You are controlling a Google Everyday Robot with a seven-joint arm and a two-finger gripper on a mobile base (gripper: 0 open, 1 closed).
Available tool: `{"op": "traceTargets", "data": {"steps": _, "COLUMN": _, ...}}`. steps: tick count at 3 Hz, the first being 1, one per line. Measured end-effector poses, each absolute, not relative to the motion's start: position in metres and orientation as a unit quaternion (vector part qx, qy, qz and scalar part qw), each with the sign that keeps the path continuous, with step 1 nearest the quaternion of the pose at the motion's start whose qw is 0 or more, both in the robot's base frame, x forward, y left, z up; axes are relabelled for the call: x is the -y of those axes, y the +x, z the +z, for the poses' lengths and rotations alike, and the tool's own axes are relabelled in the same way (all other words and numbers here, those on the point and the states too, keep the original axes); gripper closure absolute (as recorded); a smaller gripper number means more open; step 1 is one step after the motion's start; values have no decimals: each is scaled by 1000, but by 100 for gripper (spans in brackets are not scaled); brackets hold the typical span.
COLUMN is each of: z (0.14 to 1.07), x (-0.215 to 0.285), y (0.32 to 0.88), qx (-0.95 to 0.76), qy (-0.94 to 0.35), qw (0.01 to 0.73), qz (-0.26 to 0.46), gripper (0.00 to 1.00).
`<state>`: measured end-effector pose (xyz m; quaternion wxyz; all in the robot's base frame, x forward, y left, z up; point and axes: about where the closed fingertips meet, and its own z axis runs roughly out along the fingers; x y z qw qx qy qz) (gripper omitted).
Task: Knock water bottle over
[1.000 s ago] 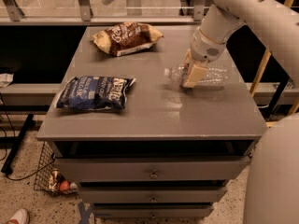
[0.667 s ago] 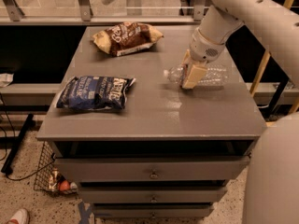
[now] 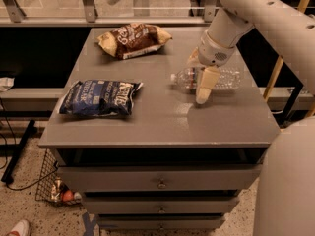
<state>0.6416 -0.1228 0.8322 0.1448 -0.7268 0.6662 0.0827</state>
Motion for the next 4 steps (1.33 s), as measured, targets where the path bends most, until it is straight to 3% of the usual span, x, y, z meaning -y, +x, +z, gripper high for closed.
{"op": "traceTargets", "data": {"steps": 4, "z": 919, "x": 191, "y": 609, "qx": -713, "qy": -673, "qw": 198, "qz": -8, "gripper": 0}}
